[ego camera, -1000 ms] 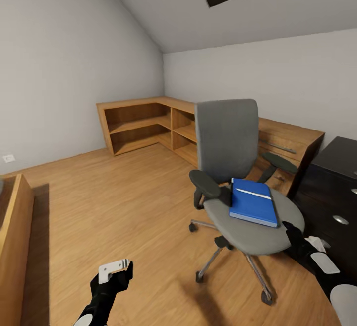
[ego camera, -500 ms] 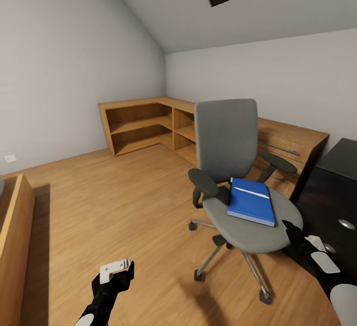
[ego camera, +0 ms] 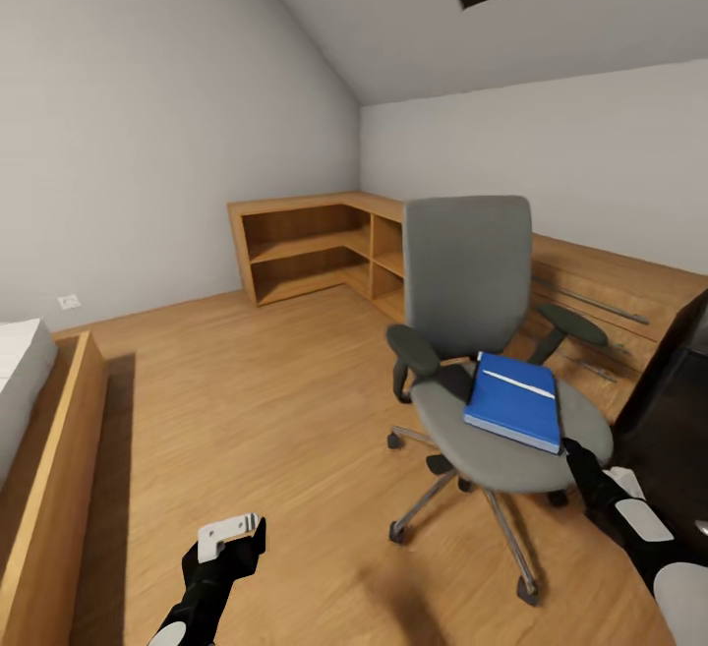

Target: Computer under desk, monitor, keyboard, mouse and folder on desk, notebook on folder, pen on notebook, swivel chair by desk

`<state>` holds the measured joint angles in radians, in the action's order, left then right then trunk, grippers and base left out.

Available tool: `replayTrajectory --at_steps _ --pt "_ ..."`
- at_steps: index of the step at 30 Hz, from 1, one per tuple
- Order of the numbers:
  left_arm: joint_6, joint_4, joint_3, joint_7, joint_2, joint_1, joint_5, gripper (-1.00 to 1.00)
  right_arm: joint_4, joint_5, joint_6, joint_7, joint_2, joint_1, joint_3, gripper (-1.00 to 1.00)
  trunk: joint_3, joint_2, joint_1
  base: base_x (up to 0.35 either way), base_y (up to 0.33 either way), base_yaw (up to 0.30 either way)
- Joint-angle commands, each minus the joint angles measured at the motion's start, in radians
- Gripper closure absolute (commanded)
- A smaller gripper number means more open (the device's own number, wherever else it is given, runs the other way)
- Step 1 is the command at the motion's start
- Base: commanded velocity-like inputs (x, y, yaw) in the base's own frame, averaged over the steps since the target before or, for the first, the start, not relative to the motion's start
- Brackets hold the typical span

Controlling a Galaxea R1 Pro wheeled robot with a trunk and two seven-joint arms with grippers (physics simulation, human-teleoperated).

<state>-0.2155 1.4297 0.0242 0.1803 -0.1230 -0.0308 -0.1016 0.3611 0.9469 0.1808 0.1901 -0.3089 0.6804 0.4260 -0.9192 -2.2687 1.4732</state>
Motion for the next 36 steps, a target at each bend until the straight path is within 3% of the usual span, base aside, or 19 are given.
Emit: replayTrajectory --at_steps 1,13,22,27,36 --pt "-0.004 0.002 0.002 0.007 0.0 0.0 -0.01 -1.0 0.001 0.009 0.008 0.005 0.0 0.001 0.005 -1.0 -0.001 0.0 0.0 0.161 0.0 0.272" --pt "-0.005 0.002 0.002 0.007 0.0 0.0 -0.01 -1.0 0.001 0.009 0.008 0.005 0.001 0.001 0.005 -1.0 -0.001 0.0 0.0 0.044 0.0 0.273" --pt "-0.005 0.001 0.002 0.007 0.0 0.0 -0.01 -1.0 0.0 0.009 0.008 0.005 0.001 0.001 0.005 -1.0 -0.001 0.0 0.0 0.285 -0.002 0.265" --pt "-0.005 -0.009 0.003 0.007 0.0 0.0 -0.01 -1.0 0.0 0.008 0.008 0.005 -0.001 0.001 0.005 -1.0 -0.001 0.0 0.0 0.261 -0.057 0.09" --pt "-0.005 -0.011 0.002 0.007 0.0 0.0 -0.009 -1.0 -0.001 0.006 0.008 0.005 -0.001 0.001 0.005 -1.0 -0.001 0.0 0.0 0.026 -0.015 -0.003"
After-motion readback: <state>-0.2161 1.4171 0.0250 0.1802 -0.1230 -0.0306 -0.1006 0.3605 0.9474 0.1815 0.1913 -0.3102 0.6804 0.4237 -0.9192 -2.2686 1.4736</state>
